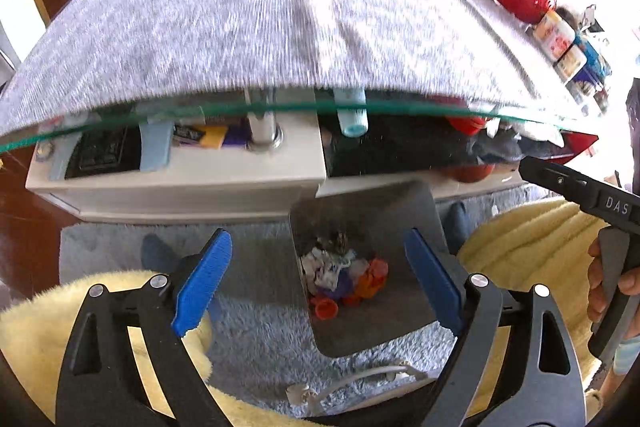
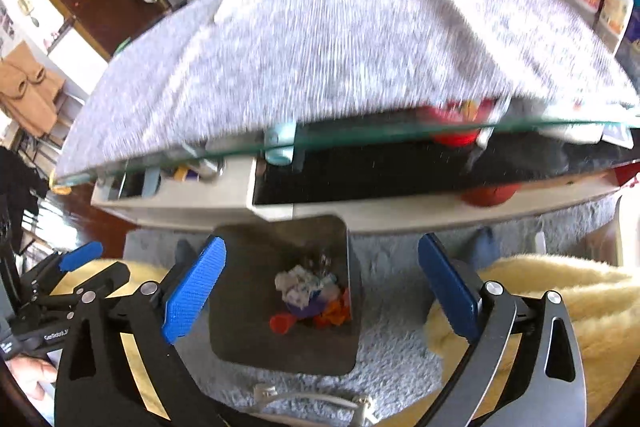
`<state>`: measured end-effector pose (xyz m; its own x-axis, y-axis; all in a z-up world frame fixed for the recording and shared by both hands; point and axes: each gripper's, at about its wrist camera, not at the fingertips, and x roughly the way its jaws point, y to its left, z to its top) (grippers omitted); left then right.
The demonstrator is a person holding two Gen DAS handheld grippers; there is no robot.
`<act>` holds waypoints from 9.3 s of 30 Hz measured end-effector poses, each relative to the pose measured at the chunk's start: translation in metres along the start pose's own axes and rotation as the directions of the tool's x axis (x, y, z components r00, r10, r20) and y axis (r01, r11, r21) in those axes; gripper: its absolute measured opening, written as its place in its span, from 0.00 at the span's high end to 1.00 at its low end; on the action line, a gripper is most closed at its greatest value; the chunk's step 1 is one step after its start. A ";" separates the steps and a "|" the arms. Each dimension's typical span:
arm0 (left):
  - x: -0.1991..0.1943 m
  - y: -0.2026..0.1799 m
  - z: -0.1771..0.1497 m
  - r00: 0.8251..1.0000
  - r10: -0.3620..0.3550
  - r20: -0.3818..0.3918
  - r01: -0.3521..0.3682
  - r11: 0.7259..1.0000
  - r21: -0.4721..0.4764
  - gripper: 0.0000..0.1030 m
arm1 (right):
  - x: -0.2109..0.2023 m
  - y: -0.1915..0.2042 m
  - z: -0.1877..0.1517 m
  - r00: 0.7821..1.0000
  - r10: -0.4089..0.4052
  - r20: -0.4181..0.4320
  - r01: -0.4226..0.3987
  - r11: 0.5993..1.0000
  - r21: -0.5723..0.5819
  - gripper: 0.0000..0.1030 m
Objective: Collect trash
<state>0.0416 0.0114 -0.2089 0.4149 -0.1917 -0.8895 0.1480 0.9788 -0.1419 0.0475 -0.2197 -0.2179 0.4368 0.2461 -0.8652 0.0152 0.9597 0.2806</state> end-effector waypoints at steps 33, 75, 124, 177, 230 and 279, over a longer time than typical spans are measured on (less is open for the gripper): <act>0.074 0.004 0.256 0.997 -0.008 0.078 0.003 0.998 0.068 0.40 | 0.074 0.036 0.265 0.994 -0.017 0.110 0.024 0.998 -0.066 0.13; 0.069 -0.007 0.241 0.996 -0.006 0.085 -0.004 0.993 0.115 0.88 | 0.071 0.041 0.246 0.996 -0.013 0.091 0.024 0.992 -0.122 0.87; 0.018 -0.045 -0.042 0.994 -0.095 -0.053 0.100 0.990 0.103 0.88 | 0.027 0.031 -0.039 0.993 -0.115 -0.005 0.111 0.971 -0.211 0.87; -0.026 -0.028 -0.006 0.988 0.036 0.148 -0.052 0.994 0.100 0.08 | -0.042 0.015 -0.004 0.943 -0.233 0.236 0.257 0.964 -0.076 0.03; -0.176 -0.049 -0.020 0.802 0.100 0.589 -0.143 0.989 0.026 0.08 | -0.182 0.060 -0.039 0.747 -0.170 0.643 0.285 0.955 -0.080 0.03; -0.178 -0.048 -0.018 0.800 0.098 0.592 -0.137 0.990 0.021 0.08 | -0.181 0.062 -0.040 0.756 -0.165 0.633 0.272 0.959 -0.074 0.03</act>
<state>-0.0556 -0.0005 -0.0519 0.8777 -0.1002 -0.4686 0.1085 0.9941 -0.0094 -0.0662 -0.1990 -0.0604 0.8973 -0.0586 -0.4375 0.0668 0.9978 0.0033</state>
